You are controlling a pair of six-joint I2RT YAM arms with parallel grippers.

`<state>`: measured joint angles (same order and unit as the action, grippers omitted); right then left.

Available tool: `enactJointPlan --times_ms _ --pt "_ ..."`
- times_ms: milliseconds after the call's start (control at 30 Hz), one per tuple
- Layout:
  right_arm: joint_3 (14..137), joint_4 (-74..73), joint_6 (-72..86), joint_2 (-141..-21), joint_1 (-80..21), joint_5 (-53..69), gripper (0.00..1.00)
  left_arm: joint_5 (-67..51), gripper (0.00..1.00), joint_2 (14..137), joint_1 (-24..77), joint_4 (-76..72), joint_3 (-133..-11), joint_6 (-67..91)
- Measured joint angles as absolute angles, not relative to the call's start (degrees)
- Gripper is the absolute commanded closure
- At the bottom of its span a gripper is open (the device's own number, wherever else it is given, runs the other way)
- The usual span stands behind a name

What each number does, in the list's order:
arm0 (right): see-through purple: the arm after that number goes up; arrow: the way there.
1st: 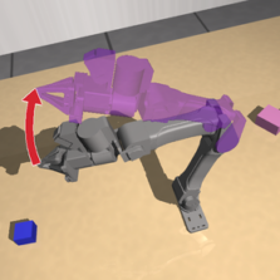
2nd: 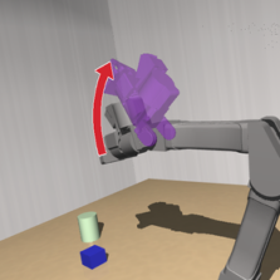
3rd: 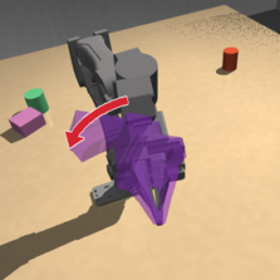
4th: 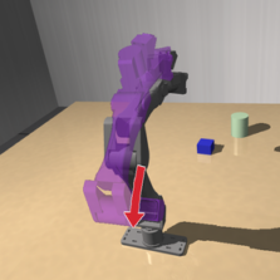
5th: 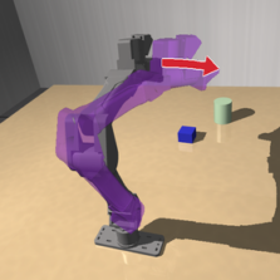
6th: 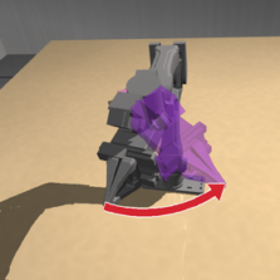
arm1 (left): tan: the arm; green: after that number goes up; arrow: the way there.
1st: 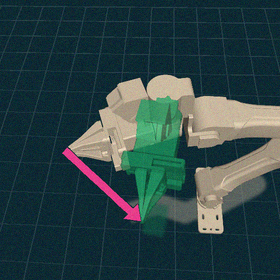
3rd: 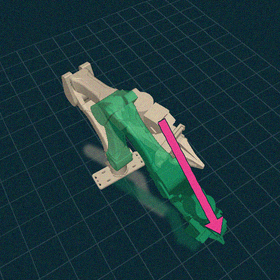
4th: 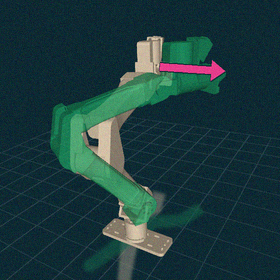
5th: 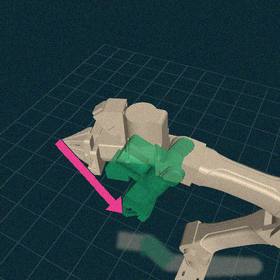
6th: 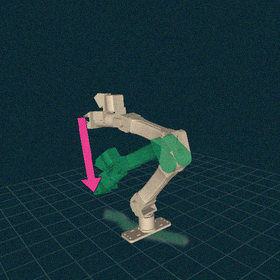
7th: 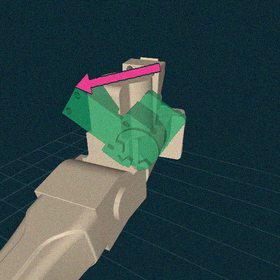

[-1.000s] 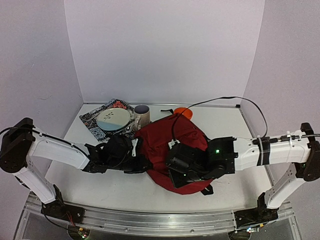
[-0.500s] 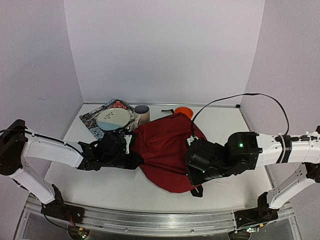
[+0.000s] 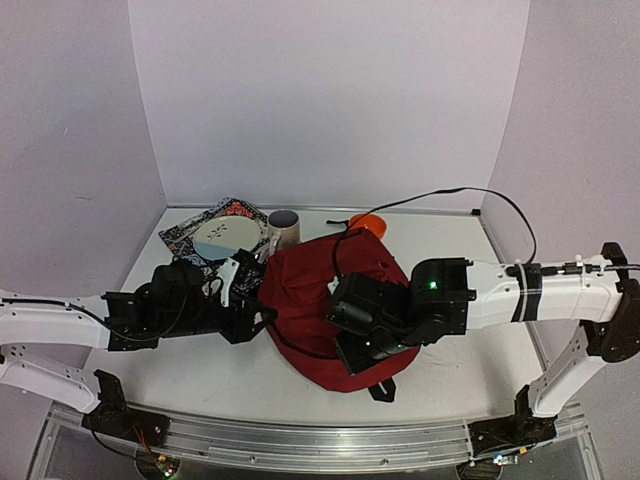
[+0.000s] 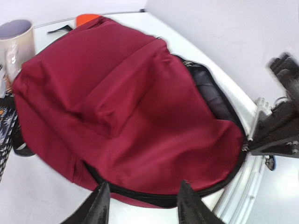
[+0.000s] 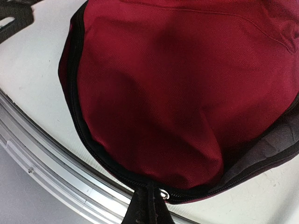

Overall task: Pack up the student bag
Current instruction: Hold the student bag at the center of the board.

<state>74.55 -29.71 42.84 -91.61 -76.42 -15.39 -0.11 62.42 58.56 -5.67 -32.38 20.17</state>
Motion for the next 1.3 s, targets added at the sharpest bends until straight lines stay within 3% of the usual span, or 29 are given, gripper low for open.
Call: enactJointPlan --times_ms 100,367,833,1000,1233,1300 --pt "74.78 -29.61 42.43 -91.74 -76.42 -15.24 1.00 -2.46 0.36 62.24 60.70 -6.99 -32.42 15.86" --pt "74.89 -29.59 42.41 -91.74 -76.42 -15.14 1.00 -3.96 0.35 69.30 69.67 -9.16 -32.84 3.00" --pt "75.40 -29.58 42.64 -91.74 -76.42 -14.79 1.00 -4.57 0.42 78.60 72.31 -21.71 -34.40 -12.67" --pt "75.70 -29.83 42.83 -91.74 -76.42 -14.88 1.00 -5.34 0.58 82.99 73.38 -25.08 -36.23 -15.04" --pt "75.70 -31.23 43.43 -91.70 -76.11 -15.67 1.00 -5.54 0.96 84.53 74.29 -27.28 -36.45 -15.25" --pt "75.68 -31.20 43.54 -91.63 -75.80 -15.70 1.00 -5.39 1.00 84.53 74.62 -27.35 -36.43 -15.22"
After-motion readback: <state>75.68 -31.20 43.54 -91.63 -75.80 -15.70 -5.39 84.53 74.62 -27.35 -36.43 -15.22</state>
